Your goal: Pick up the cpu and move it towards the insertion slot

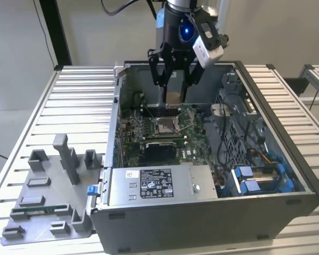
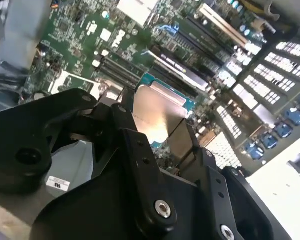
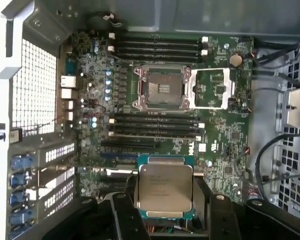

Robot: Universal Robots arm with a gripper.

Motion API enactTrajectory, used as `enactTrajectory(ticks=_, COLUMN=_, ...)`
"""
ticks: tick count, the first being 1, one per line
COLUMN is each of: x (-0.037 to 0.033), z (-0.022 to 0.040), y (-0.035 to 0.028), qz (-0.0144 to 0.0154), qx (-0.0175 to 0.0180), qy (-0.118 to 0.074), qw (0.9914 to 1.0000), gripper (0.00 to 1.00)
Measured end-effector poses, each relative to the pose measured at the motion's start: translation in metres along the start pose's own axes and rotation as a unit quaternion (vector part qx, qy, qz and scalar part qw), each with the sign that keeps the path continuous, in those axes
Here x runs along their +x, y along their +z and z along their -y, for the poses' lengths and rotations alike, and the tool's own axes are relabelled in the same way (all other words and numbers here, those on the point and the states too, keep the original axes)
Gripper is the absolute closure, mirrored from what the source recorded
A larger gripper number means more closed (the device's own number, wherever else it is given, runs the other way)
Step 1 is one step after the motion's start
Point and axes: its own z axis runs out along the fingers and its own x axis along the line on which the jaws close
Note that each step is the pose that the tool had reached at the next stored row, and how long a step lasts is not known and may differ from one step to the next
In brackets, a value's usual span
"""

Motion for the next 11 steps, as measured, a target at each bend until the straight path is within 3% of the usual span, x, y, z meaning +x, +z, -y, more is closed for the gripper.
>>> enactTrajectory(ticks=6, x=0.0028, z=-0.0256, y=0.0028, qz=0.0, qx=0.0, qy=0.0, qw=1.0, gripper=1.0)
enactTrajectory(ticks=11, x=0.0037, z=-0.0413, y=0.0045, qz=0.0, qx=0.0, qy=0.0, qw=1.0, gripper=1.0)
